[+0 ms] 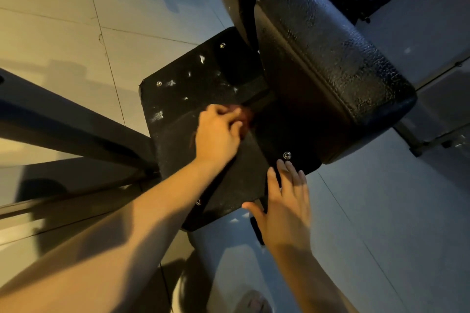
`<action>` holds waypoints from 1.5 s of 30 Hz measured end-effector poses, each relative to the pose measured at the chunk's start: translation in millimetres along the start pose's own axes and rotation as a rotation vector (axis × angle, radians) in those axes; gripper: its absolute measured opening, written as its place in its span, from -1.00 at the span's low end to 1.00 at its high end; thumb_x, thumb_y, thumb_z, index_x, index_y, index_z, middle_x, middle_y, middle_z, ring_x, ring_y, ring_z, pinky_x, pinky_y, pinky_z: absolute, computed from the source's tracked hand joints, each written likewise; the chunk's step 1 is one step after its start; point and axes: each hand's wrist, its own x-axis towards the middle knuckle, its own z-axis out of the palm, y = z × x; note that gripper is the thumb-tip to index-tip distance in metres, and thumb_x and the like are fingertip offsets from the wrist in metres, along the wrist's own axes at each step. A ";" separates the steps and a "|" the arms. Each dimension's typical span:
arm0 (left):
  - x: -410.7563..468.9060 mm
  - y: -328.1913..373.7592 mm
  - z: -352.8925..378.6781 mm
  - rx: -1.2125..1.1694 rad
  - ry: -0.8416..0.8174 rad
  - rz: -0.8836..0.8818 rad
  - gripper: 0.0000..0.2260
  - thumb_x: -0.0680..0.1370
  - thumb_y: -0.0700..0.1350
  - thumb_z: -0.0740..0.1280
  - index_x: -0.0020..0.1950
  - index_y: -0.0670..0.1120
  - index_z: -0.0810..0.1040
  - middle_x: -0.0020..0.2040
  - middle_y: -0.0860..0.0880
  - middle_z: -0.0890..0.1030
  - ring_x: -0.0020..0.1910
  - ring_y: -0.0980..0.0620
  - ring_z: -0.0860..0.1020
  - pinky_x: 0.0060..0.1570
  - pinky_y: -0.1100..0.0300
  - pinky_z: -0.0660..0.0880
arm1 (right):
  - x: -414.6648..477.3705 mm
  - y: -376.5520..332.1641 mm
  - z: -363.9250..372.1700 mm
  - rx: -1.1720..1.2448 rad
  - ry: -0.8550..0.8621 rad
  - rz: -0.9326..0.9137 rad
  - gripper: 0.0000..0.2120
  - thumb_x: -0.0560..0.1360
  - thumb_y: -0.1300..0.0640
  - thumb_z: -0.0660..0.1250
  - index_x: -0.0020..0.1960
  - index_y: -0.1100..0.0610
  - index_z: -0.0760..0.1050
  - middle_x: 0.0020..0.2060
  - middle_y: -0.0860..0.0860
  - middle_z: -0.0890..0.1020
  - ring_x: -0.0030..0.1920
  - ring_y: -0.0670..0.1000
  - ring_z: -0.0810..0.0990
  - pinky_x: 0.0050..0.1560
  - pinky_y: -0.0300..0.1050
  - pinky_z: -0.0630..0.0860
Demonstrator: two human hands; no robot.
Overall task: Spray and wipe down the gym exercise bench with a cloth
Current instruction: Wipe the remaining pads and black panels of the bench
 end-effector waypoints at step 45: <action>-37.9 26.8 1.5 -0.055 -0.127 0.243 -0.86 0.56 -0.05 0.42 0.07 -0.03 0.71 0.03 -0.03 0.45 0.03 -0.05 0.46 0.07 0.07 0.45 | -1.4 -5.0 1.7 -0.020 0.028 0.017 -0.06 0.22 -0.28 0.61 0.39 0.29 0.53 0.41 0.23 0.52 0.50 0.19 0.25 0.49 0.14 0.13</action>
